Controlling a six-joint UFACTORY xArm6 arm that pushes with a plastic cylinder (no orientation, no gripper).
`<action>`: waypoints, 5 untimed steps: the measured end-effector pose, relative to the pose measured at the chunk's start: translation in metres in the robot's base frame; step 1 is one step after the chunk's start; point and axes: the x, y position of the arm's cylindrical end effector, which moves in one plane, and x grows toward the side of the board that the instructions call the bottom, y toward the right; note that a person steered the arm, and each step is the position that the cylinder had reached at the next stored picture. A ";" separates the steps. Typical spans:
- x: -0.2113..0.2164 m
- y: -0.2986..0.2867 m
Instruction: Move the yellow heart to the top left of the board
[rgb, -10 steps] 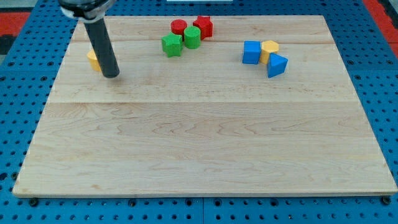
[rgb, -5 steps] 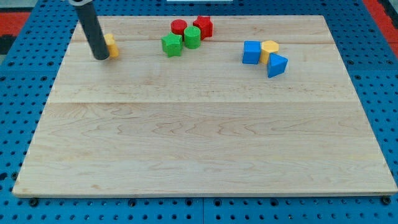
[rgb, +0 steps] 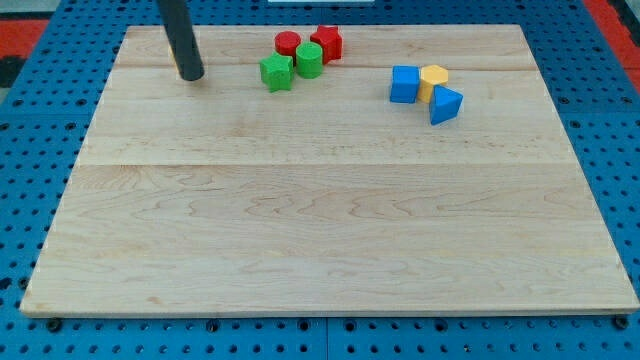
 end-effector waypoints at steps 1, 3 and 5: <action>-0.022 -0.030; -0.038 -0.029; -0.038 -0.027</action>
